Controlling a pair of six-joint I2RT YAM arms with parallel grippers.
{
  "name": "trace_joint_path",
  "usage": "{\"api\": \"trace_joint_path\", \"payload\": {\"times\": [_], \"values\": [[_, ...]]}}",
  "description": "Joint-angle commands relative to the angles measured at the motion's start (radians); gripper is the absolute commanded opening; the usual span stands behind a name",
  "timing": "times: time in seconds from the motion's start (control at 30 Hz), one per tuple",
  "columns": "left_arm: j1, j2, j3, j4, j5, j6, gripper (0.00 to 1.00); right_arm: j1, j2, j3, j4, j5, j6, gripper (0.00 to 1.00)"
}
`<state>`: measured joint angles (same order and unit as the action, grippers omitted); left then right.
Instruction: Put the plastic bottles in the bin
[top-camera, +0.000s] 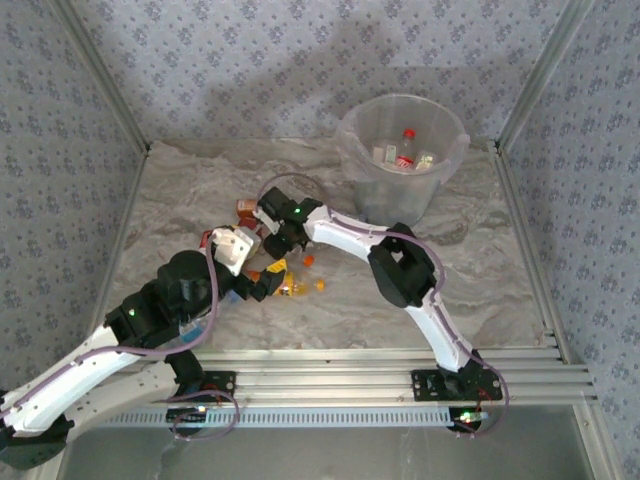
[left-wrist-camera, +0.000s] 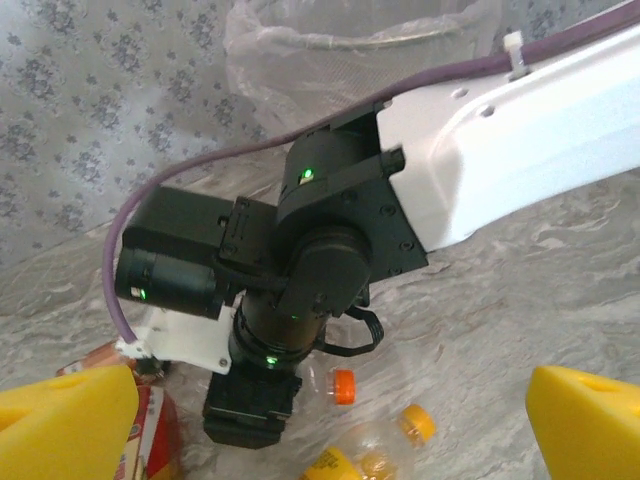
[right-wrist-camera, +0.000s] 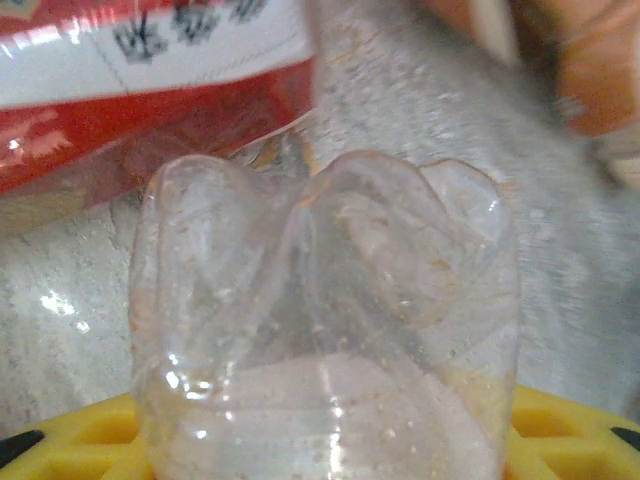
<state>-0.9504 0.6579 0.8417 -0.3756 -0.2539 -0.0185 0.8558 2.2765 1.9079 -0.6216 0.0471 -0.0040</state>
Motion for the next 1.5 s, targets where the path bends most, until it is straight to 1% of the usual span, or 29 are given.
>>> {"api": "trace_joint_path", "payload": {"times": [0.0,0.13,0.27,0.47,0.5,0.57,0.63,0.8,0.9,1.07,1.23,1.47], "values": [[0.011,0.018,0.021,0.083,0.051,-0.017,1.00,-0.021,-0.138,-0.029,0.061,0.038,0.025,0.56],[0.013,0.078,0.077,0.123,0.089,-0.015,1.00,-0.032,-0.231,-0.065,0.064,0.049,0.025,0.56],[0.014,0.155,0.128,0.197,0.133,-0.002,1.00,-0.054,-0.330,-0.101,0.067,0.038,0.042,0.56],[0.032,0.281,0.205,0.287,0.243,-0.018,1.00,-0.083,-0.459,-0.107,0.025,0.067,0.063,0.57],[0.042,0.298,0.211,0.306,0.271,-0.025,1.00,-0.089,-0.477,-0.104,-0.010,0.071,0.069,0.57],[0.065,0.325,0.221,0.340,0.330,-0.045,1.00,-0.103,-0.514,-0.107,-0.025,0.080,0.077,0.57],[0.080,0.351,0.235,0.364,0.361,-0.054,1.00,-0.116,-0.553,-0.109,-0.036,0.075,0.086,0.57],[0.105,0.400,0.258,0.402,0.344,-0.080,1.00,-0.155,-0.640,-0.119,-0.052,0.082,0.102,0.57],[0.112,0.399,0.225,0.458,0.347,-0.101,1.00,-0.192,-0.668,-0.109,-0.066,0.092,0.107,0.57],[0.143,0.381,0.151,0.526,0.377,-0.151,1.00,-0.268,-0.698,-0.075,-0.077,0.107,0.160,0.57],[0.148,0.359,0.106,0.533,0.379,-0.156,0.99,-0.350,-0.696,-0.024,-0.061,0.095,0.182,0.57],[0.147,0.323,0.088,0.526,0.338,-0.147,1.00,-0.470,-0.666,0.020,-0.005,0.103,0.254,0.58]]}}
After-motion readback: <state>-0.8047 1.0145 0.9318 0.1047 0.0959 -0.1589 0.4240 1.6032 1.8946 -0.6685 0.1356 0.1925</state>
